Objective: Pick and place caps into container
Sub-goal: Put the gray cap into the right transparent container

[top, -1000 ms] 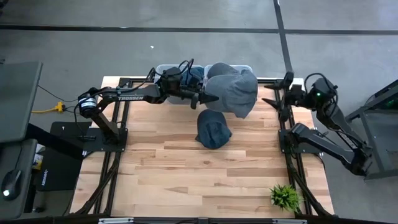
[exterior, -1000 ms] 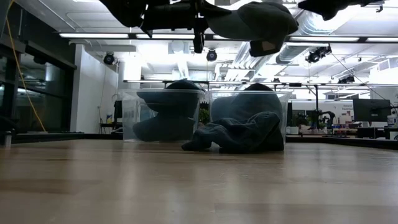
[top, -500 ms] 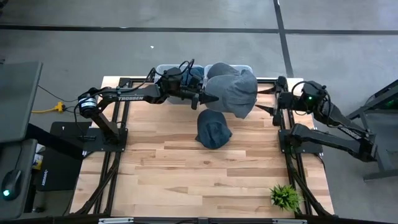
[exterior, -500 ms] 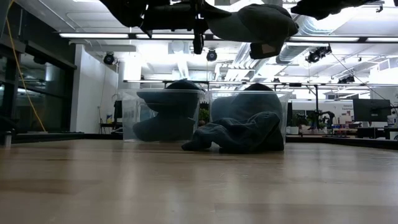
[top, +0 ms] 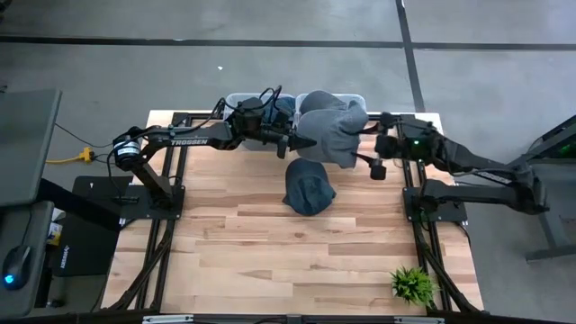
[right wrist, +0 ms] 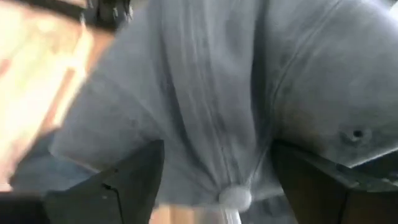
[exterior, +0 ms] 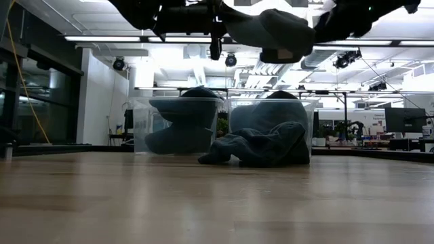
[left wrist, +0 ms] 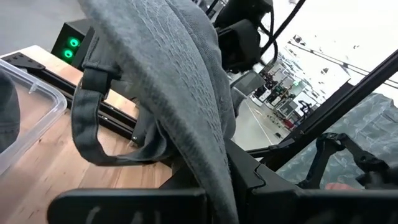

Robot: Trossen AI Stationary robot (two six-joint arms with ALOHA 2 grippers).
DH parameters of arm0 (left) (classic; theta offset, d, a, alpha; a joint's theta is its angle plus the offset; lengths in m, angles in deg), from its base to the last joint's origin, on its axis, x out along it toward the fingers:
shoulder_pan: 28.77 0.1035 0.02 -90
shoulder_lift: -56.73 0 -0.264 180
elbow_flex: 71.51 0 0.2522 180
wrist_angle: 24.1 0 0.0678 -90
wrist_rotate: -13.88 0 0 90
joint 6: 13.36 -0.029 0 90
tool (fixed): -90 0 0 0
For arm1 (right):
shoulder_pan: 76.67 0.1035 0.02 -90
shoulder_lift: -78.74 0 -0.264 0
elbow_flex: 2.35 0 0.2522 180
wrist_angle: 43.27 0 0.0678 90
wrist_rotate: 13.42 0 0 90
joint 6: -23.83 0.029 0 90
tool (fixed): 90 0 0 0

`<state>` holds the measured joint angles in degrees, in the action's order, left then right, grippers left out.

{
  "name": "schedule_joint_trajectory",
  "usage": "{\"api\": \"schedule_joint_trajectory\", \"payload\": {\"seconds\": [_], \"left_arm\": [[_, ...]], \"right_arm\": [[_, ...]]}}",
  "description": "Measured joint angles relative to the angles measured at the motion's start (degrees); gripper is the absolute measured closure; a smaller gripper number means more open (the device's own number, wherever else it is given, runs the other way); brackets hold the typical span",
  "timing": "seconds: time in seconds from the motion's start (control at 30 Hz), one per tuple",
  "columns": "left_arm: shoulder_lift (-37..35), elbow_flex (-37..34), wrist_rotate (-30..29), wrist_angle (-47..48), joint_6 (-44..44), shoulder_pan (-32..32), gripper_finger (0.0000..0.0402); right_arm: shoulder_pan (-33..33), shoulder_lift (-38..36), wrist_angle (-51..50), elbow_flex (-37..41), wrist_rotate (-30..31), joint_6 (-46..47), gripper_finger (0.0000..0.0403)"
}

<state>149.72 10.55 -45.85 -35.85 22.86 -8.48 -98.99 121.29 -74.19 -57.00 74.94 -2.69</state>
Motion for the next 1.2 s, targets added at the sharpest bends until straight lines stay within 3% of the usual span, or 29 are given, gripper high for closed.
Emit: {"api": "schedule_joint_trajectory", "payload": {"seconds": [0.27, 0.63, 0.8, 1.0, 1.2], "left_arm": [[0.0, 0.0, 0.7, 0.6, -0.6, 0.0, 0.0396], [0.0, 0.0, 0.8, 2.2, -1.5, 0.0, 0.0396], [0.0, 0.0, 0.8, 2.2, -1.5, 0.0, 0.0396], [0.0, 0.0, 0.8, 2.2, -1.5, 0.0, 0.0396], [0.0, 0.0, 0.8, 2.2, -1.5, 0.0, 0.0396]], "right_arm": [[5.7, 3.7, 5.8, 0.0, 13.4, -6.5, 0.0095], [9.8, 5.7, 7.7, 0.0, 17.0, -7.5, 0.0095], [11.4, 7.6, 7.6, 0.0, 23.2, -8.3, 0.0101], [13.7, 7.8, 8.6, 0.0, 29.4, -8.4, 0.0157], [15.5, 6.7, 9.0, 0.0, 34.1, -8.9, 0.0261]]}}
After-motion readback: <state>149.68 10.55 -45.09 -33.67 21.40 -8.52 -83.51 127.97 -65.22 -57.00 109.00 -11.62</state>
